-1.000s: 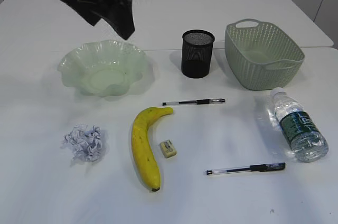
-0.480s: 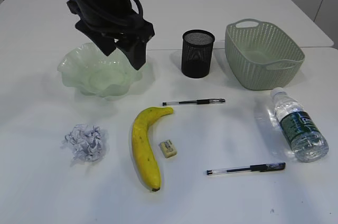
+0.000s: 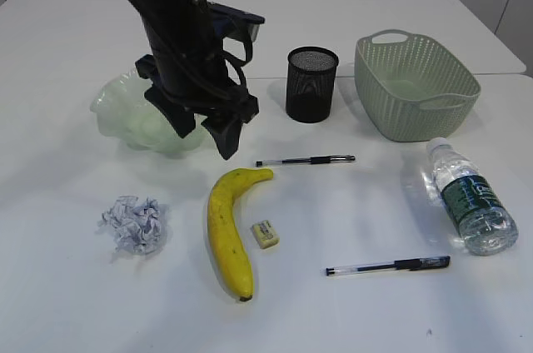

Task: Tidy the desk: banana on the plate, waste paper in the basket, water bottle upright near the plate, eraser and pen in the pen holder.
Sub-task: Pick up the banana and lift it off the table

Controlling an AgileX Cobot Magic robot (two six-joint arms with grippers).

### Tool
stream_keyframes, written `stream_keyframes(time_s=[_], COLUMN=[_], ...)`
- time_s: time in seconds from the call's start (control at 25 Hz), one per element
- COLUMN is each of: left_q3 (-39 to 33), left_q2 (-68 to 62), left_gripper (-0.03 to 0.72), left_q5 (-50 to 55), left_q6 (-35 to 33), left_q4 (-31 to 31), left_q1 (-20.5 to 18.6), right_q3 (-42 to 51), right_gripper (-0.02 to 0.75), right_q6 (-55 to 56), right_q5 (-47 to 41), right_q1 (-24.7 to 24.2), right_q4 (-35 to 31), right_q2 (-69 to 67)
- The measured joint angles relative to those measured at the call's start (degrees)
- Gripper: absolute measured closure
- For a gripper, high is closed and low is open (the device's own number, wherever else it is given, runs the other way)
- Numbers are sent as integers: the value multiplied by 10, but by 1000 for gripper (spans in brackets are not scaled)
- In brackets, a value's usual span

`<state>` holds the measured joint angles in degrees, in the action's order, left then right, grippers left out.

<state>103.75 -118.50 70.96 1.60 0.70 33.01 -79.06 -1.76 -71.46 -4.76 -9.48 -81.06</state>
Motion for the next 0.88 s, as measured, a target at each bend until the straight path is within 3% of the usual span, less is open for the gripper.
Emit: stream_keyframes(time_s=[0.88], left_q3=[1], left_q2=[-88], left_gripper=[167], left_q5=[-9], left_q6=[0], left_q4=[24], left_q1=[0], right_q3=[0], right_gripper=[400], right_q6=[0], right_q5=[0], right_q1=[0], right_q4=[0], right_q2=[-31])
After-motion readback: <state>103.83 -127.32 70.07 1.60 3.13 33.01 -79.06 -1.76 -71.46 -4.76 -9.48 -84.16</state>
